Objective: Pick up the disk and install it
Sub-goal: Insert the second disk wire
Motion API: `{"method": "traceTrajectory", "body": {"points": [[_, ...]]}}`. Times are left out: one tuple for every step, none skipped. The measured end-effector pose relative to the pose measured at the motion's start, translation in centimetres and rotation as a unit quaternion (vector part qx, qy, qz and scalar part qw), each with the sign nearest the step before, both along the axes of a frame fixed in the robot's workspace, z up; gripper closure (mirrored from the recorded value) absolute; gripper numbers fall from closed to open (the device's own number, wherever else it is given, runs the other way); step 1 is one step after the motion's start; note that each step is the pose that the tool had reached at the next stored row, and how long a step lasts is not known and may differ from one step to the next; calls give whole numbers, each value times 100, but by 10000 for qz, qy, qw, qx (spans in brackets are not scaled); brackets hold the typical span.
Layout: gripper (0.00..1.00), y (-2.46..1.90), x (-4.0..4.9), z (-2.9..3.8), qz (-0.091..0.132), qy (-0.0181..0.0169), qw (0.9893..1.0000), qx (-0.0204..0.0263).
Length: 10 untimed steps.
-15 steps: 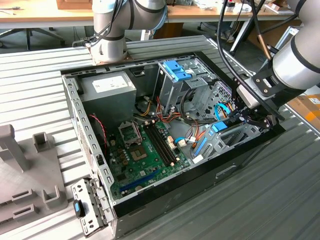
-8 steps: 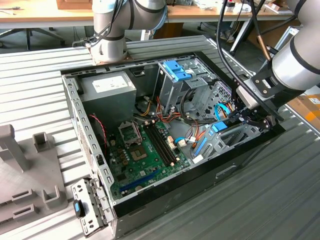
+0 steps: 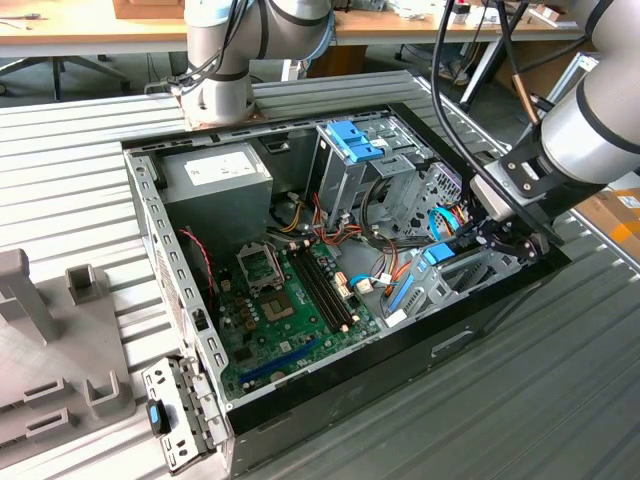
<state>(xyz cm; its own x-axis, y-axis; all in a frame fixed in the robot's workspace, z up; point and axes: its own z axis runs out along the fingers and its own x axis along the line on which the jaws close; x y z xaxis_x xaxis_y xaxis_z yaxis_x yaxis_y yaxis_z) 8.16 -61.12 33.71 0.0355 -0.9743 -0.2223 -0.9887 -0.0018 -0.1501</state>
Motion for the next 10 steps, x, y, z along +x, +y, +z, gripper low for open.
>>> {"method": "traceTrajectory", "body": {"points": [[84, 0, 0, -12, 0, 0, 10000, 2], [84, 0, 0, -14, 0, 0, 10000, 0], [84, 0, 0, -14, 0, 0, 10000, -1], [84, 0, 0, -14, 0, 0, 10000, -1], [84, 0, 0, -19, 0, 0, 10000, 0], [84, 0, 0, -32, 0, 0, 10000, -2], [84, 0, 0, -34, 0, 0, 10000, -3], [84, 0, 0, -36, 0, 0, 10000, -1], [84, 0, 0, -38, 0, 0, 10000, 0], [84, 0, 0, -38, 0, 0, 10000, 0]]}}
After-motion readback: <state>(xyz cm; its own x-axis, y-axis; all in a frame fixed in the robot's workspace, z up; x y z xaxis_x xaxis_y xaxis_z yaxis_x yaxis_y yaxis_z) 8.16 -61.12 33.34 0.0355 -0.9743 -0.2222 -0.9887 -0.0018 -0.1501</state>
